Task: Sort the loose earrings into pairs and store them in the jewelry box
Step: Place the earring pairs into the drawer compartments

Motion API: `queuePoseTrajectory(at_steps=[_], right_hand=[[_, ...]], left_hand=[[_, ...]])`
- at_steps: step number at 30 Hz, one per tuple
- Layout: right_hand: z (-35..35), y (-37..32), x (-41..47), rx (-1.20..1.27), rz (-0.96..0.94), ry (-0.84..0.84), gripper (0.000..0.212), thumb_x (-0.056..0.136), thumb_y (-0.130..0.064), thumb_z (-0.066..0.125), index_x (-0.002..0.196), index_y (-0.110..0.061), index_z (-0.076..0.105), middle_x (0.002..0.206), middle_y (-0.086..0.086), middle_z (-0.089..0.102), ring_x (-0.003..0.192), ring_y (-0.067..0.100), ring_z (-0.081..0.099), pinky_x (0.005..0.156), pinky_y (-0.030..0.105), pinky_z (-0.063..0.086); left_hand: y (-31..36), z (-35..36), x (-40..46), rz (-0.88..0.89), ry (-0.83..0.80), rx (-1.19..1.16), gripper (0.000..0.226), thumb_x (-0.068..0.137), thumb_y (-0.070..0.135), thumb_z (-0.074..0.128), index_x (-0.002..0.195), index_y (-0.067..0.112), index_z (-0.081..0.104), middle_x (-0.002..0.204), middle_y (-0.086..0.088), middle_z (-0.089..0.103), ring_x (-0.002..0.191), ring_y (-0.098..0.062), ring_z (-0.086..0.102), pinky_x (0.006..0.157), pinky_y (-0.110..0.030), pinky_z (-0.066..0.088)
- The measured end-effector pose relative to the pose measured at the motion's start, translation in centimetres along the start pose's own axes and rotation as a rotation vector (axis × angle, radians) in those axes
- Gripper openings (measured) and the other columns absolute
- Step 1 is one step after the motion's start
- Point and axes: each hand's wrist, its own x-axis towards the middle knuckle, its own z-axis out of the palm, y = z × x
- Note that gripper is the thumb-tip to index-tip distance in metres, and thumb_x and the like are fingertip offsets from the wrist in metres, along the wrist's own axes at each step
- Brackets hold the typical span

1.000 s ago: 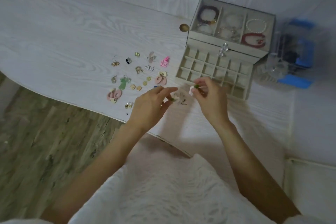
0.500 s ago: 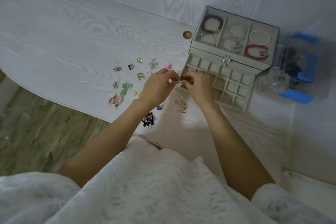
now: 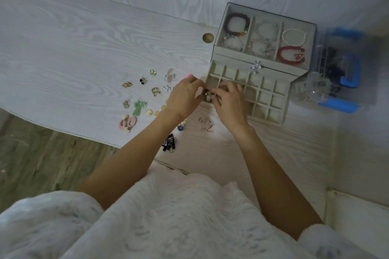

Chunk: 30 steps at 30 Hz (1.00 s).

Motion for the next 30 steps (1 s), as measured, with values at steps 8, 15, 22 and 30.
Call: queuePoseTrajectory(at_steps=[8, 15, 22, 30], right_hand=[[0.9, -0.1, -0.1, -0.058, -0.042, -0.011, 0.016, 0.087, -0.016, 0.060, 0.097, -0.016, 0.072, 0.124, 0.009, 0.053, 0.118, 0.031, 0.040, 0.099, 0.045, 0.038], [-0.6, -0.3, -1.6, -0.010, -0.070, 0.134, 0.023, 0.091, -0.014, 0.052, 0.109, -0.015, 0.066, 0.114, 0.005, 0.059, 0.107, 0.024, 0.051, 0.089, 0.035, 0.045], [0.2, 0.1, -7.1, 0.004, -0.042, 0.003, 0.024, 0.086, -0.011, 0.060, 0.110, -0.007, 0.063, 0.104, 0.009, 0.063, 0.084, 0.025, 0.063, 0.069, 0.028, 0.046], [2.9, -0.1, -6.2, -0.047, 0.017, -0.094, 0.029, 0.085, -0.015, 0.063, 0.113, -0.009, 0.059, 0.114, 0.012, 0.052, 0.104, 0.027, 0.052, 0.078, 0.035, 0.048]], left_hand=[[-0.7, 0.3, -1.8, 0.009, 0.023, -0.093, 0.022, 0.085, 0.018, 0.065, 0.106, 0.011, 0.068, 0.099, -0.009, 0.068, 0.075, -0.023, 0.063, 0.068, -0.031, 0.051], [-0.2, 0.0, -2.9, 0.068, 0.094, -0.125, 0.020, 0.083, 0.005, 0.057, 0.101, 0.009, 0.066, 0.094, -0.007, 0.067, 0.076, -0.021, 0.063, 0.067, -0.033, 0.052], [-0.2, 1.7, -7.0, 0.141, -0.044, 0.008, 0.037, 0.074, 0.001, 0.061, 0.110, 0.006, 0.057, 0.101, -0.013, 0.063, 0.091, -0.033, 0.057, 0.072, -0.042, 0.051], [0.9, 2.3, -5.4, 0.007, -0.189, 0.022, 0.024, 0.082, 0.010, 0.061, 0.105, 0.004, 0.063, 0.100, -0.015, 0.064, 0.093, -0.032, 0.058, 0.074, -0.039, 0.046]])
